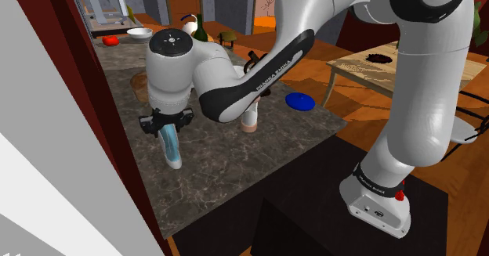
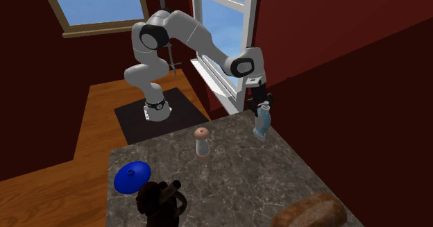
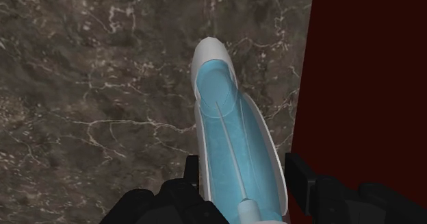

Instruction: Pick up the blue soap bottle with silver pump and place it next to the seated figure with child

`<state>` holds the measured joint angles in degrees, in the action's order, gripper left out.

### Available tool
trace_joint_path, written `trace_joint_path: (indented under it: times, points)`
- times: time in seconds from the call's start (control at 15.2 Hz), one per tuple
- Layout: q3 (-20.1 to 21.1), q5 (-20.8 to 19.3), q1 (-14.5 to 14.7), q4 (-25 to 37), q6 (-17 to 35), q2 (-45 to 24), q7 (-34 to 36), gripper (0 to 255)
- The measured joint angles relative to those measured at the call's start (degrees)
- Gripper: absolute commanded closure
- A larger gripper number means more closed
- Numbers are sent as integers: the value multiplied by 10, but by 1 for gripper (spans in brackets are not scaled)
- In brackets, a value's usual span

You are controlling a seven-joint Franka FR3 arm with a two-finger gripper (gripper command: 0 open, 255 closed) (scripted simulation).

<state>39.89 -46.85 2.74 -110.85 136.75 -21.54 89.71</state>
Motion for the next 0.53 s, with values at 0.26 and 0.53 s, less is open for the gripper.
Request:
trace_joint_path:
  times: [0.26,0.53]
  points:
    - [0,0,0,0,0,0,0,255]
    - [9,18,-7,5,-11,12,-16,255]
